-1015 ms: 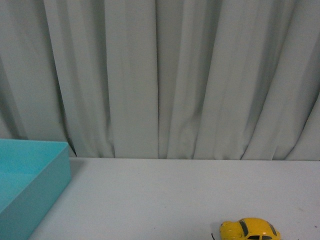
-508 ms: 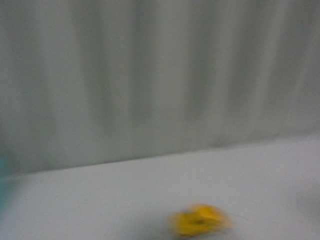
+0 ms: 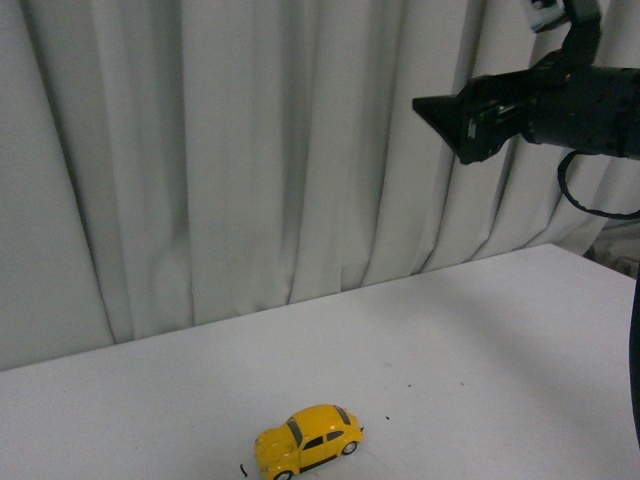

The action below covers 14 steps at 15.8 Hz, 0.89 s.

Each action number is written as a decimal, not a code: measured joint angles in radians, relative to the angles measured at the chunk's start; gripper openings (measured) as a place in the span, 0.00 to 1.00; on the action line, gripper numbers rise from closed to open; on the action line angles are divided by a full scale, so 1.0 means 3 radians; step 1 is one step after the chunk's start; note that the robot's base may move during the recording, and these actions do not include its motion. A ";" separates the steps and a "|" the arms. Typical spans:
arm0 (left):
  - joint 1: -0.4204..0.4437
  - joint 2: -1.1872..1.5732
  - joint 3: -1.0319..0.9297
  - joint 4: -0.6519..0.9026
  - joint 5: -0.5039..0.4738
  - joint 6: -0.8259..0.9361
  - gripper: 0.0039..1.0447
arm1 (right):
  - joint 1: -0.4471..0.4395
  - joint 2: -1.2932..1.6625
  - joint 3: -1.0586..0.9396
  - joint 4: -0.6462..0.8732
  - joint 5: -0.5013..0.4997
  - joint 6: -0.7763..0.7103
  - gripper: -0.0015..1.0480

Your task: Wind up and store yellow beetle toy

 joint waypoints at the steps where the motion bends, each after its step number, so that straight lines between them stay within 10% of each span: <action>1: 0.0000 0.0000 0.0000 0.0000 0.0000 0.0000 0.94 | 0.0083 0.0126 0.0196 -0.0429 -0.0286 -0.0323 0.94; 7: 0.0000 0.0000 0.0000 0.0000 -0.0001 -0.0001 0.94 | 0.0286 0.0609 0.0843 -0.2946 -0.1090 -0.2574 0.94; 14: 0.0000 0.0001 0.0000 0.0000 0.0000 0.0000 0.94 | 0.0512 0.1268 0.1677 -0.5458 -0.0584 -0.4859 0.94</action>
